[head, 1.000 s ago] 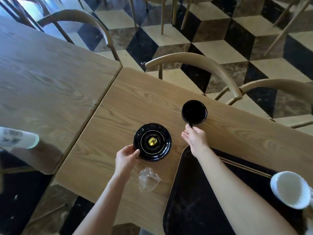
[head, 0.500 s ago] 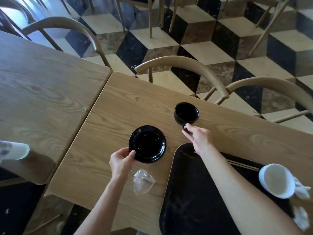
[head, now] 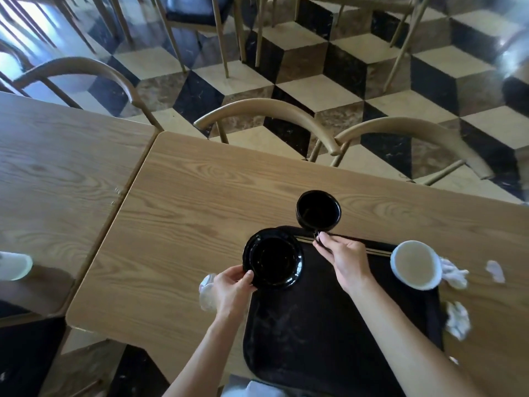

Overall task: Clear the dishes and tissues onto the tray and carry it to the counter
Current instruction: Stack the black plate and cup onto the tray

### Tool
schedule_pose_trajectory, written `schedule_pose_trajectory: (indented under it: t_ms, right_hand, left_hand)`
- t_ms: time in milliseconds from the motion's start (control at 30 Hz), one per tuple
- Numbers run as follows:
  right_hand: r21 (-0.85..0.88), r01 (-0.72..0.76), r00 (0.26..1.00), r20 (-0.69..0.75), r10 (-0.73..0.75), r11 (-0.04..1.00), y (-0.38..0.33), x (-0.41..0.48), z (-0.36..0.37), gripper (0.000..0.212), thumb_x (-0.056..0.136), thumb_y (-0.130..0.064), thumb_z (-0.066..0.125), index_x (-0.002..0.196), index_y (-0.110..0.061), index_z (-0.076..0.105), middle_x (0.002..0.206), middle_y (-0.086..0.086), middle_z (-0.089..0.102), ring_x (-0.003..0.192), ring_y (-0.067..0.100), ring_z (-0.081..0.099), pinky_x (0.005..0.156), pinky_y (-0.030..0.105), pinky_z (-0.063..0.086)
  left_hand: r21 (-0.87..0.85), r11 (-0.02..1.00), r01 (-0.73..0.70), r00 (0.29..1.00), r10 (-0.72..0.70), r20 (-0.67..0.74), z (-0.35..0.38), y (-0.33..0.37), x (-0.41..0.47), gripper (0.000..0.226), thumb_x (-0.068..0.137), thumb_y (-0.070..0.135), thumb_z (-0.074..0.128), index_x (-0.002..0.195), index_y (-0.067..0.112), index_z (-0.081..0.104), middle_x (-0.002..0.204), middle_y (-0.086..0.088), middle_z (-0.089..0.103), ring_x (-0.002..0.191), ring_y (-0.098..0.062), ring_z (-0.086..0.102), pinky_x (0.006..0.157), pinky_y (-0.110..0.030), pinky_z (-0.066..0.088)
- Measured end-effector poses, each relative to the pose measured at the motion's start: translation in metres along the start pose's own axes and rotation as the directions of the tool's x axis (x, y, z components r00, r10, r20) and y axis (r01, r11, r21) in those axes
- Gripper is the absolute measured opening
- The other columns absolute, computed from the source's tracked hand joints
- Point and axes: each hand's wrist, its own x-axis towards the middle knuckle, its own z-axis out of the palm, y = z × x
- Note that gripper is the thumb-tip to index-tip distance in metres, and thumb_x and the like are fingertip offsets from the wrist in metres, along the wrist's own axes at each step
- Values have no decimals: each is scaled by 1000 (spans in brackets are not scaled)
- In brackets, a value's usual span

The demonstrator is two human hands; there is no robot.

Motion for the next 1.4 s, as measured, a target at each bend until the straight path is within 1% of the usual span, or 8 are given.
schedule_pose_trajectory:
  t_ms: [200,467,533,667,867,967,1200,1400]
  right_hand:
    - [61,-7,1000,-27,9,998,16,-30,-46,18,86,2,71,99,15,71,94,22,75,100,29,73,91,33,57]
    - [48,-25,999,-42,27,999,42,-53,-72,19,88,0,69,103,13,71,93,22,76,98,27,74,93,33,57]
    - [30,-25,999,-31,26,999,48,-58,-71,17,88,-1,70,100,11,72,92,21,76,97,26,74,93,33,56]
    - [-41,-18,1000,-18,17,999,63,-64,-62,12,89,-5,71,91,5,77,90,21,76,97,25,74,92,32,56]
    - [-83,-31,999,-13,30,996,80,-69,-34,23,88,-7,72,67,-13,80,84,15,73,90,20,70,80,22,57]
    - [-82,-62,997,-42,59,995,87,-69,-21,14,87,-9,73,79,-18,79,87,10,78,92,17,74,79,20,56]
    - [-94,-118,992,-53,114,988,99,-66,-5,28,88,-10,71,66,-25,81,86,5,79,91,14,73,87,26,56]
    - [-362,-80,997,-35,72,929,101,-59,1,14,81,-35,75,67,-38,79,83,-6,79,94,13,73,94,38,56]
  left_hand:
    - [-55,997,58,995,-62,-81,37,-27,-19,10,84,4,74,90,12,76,84,-12,76,78,-28,76,64,-30,61]
    - [-86,989,121,982,-132,-135,58,-44,-26,37,83,11,79,116,-1,69,88,-2,73,77,-14,73,79,-34,61]
    - [-101,981,164,976,-176,-131,58,-46,-25,41,82,12,80,119,0,66,88,-10,74,76,-20,74,75,-34,62]
    - [-191,937,292,954,-300,-14,60,-52,-29,24,87,5,74,106,1,59,88,-27,72,76,-30,75,63,-32,62]
    - [-207,948,241,968,-250,-19,59,-53,-19,12,84,4,77,83,-4,67,90,-33,71,79,-36,75,70,-37,62]
    - [-210,950,231,970,-242,-27,58,-49,-14,12,83,6,79,79,1,69,89,-30,72,80,-35,75,72,-38,61]
    - [-277,913,300,954,-283,100,52,-47,-10,33,90,0,69,120,-9,60,98,-27,72,84,-31,76,77,-38,62]
    - [-251,919,305,950,-277,142,48,-46,-7,36,91,-2,66,124,-11,57,97,-27,72,87,-32,76,81,-40,61]
